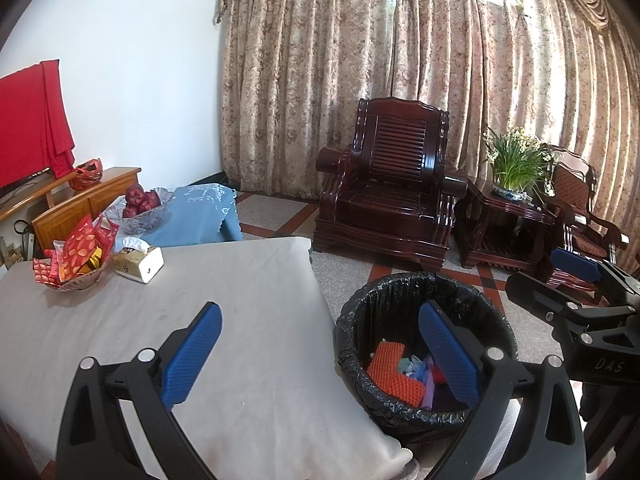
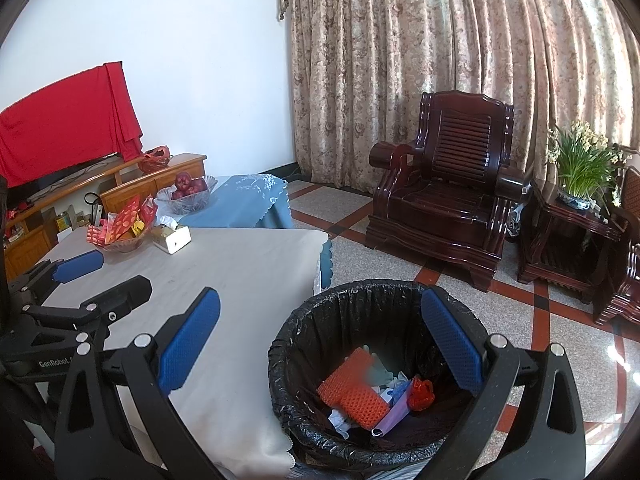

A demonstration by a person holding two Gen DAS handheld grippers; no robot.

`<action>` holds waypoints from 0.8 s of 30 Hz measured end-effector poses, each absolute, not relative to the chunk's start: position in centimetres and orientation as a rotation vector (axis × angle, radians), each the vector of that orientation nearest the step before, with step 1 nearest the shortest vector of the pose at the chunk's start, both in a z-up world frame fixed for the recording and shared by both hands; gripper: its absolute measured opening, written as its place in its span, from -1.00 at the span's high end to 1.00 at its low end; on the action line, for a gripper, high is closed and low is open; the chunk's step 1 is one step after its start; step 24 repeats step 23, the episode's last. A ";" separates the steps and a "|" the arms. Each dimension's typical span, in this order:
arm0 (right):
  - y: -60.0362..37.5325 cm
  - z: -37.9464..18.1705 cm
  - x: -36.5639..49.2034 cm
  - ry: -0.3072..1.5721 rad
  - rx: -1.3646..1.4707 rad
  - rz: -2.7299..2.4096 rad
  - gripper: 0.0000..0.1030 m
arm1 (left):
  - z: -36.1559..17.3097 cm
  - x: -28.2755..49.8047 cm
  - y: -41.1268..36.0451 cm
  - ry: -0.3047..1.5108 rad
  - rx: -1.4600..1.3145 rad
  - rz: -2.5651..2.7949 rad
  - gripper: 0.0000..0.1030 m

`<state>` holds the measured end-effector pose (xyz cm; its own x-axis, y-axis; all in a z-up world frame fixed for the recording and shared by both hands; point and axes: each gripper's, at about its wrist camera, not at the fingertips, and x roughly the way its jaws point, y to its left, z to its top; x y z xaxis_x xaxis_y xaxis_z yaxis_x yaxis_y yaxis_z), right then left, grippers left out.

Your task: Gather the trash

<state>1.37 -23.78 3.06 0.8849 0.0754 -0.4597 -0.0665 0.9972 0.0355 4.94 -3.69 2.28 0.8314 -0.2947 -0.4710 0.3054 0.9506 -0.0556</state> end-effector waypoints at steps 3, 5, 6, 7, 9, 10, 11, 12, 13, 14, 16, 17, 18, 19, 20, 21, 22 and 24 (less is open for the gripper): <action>-23.8 3.1 1.4 0.479 0.020 0.073 -0.90 | 2.3 4.9 -3.7 0.494 0.025 -0.317 -0.88; -23.7 3.1 1.4 0.479 0.019 0.073 -0.90 | 2.3 4.9 -3.7 0.495 0.022 -0.318 -0.88; -23.7 3.1 1.4 0.479 0.018 0.073 -0.90 | 2.3 4.9 -3.7 0.495 0.021 -0.319 -0.88; -23.7 3.1 1.4 0.479 0.019 0.073 -0.90 | 2.2 5.0 -3.7 0.496 0.021 -0.319 -0.88; -23.7 3.1 1.4 0.478 0.017 0.072 -0.90 | 2.1 5.0 -3.7 0.498 0.021 -0.318 -0.88; -23.7 3.1 1.4 0.478 0.018 0.072 -0.90 | 2.1 5.0 -3.7 0.499 0.019 -0.319 -0.88; -23.7 3.1 1.4 0.479 0.018 0.072 -0.90 | 2.0 5.0 -3.7 0.500 0.017 -0.319 -0.88; -23.8 3.0 1.4 0.479 0.018 0.073 -0.90 | 1.9 5.0 -3.6 0.501 0.015 -0.318 -0.88; -23.7 3.0 1.4 0.478 0.018 0.073 -0.90 | 1.8 5.0 -3.6 0.502 0.015 -0.317 -0.88; -23.7 3.0 1.4 0.477 0.018 0.073 -0.90 | 1.8 5.0 -3.5 0.503 0.016 -0.316 -0.88; -23.7 3.0 1.4 0.478 0.019 0.072 -0.90 | 1.7 5.0 -3.5 0.506 0.013 -0.316 -0.88; -23.8 3.0 1.4 0.479 0.018 0.073 -0.90 | 1.7 5.1 -3.5 0.506 0.013 -0.316 -0.88; -23.8 3.0 1.4 0.479 0.018 0.073 -0.90 | 1.7 5.0 -3.5 0.506 0.014 -0.314 -0.88; -23.7 3.0 1.4 0.479 0.017 0.073 -0.90 | 1.7 5.1 -3.6 0.506 0.015 -0.314 -0.88; -23.7 3.0 1.4 0.479 0.017 0.073 -0.90 | 1.7 5.1 -3.6 0.507 0.015 -0.315 -0.88; -23.8 3.0 1.4 0.479 0.017 0.073 -0.90 | 1.8 5.1 -3.6 0.507 0.015 -0.314 -0.88; -23.8 3.0 1.4 0.479 0.018 0.073 -0.90 | 1.8 5.1 -3.6 0.506 0.015 -0.314 -0.88; -23.8 3.0 1.4 0.479 0.018 0.073 -0.90 | 1.8 5.1 -3.6 0.506 0.016 -0.314 -0.88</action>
